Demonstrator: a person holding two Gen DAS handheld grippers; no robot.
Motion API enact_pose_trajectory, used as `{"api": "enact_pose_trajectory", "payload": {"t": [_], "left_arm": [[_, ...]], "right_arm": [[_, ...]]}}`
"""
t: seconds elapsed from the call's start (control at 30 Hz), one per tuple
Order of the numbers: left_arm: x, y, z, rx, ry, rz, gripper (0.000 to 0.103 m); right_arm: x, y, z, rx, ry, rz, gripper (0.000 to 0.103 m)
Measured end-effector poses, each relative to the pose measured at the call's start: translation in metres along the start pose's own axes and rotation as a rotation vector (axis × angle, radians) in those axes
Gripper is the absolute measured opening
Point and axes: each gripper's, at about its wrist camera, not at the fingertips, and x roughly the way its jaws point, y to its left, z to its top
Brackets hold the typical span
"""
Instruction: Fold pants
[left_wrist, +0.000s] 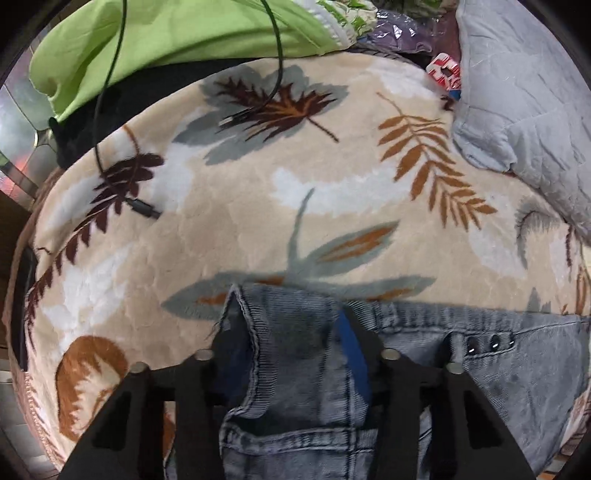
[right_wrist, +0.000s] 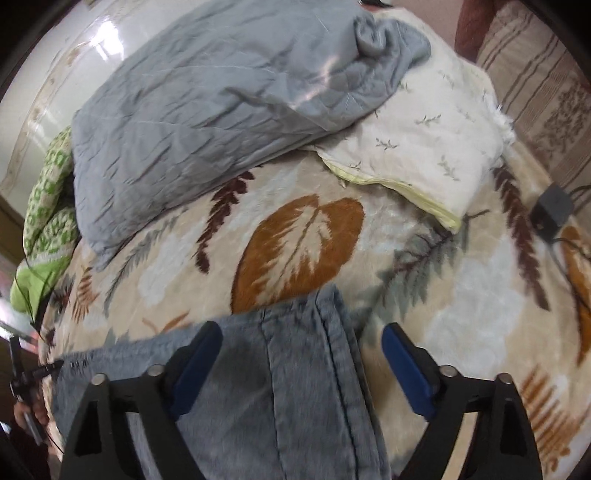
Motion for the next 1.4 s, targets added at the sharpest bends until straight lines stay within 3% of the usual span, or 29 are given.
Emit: {"api": "enact_pose_trajectory", "payload": {"t": [0.23,0.27,0.33,0.43,0.53,0.83,1.0,1.17,1.4], "left_arm": [[0.015,-0.015,0.0,0.003,-0.015,-0.004,0.033],[0.015,-0.016,0.0,-0.002,-0.017,-0.007,0.031],[0.013,-0.017,-0.002,-0.011,-0.028,-0.013,0.017],[0.004,-0.009,-0.006,-0.026,-0.045,-0.015,0.006],[-0.012,-0.001,-0.01,-0.053,-0.084,-0.054,0.003],[-0.122,0.022,-0.027,-0.07,-0.261,-0.186,0.003],[-0.183,0.042,-0.083,-0.073,-0.358,-0.271,0.003],[-0.205,0.058,-0.156,-0.051,-0.383,-0.288,0.003],[-0.176,0.082,-0.253,-0.069,-0.273,-0.259,0.004]], "right_arm": [[0.049,0.007,0.011,-0.047,0.071,-0.067,0.076],[0.056,0.007,0.01,-0.056,0.09,-0.088,0.07],[0.063,0.012,0.007,-0.096,0.095,-0.128,0.061],[0.053,0.02,0.003,-0.121,0.074,-0.096,0.027],[0.027,0.032,-0.001,-0.154,-0.001,-0.087,0.025],[-0.09,0.054,-0.013,-0.128,-0.242,0.042,0.025],[-0.142,0.046,-0.048,-0.092,-0.333,0.093,0.025],[-0.172,0.011,-0.11,-0.054,-0.329,0.113,0.025],[-0.171,-0.047,-0.216,0.018,-0.228,0.12,0.025]]}}
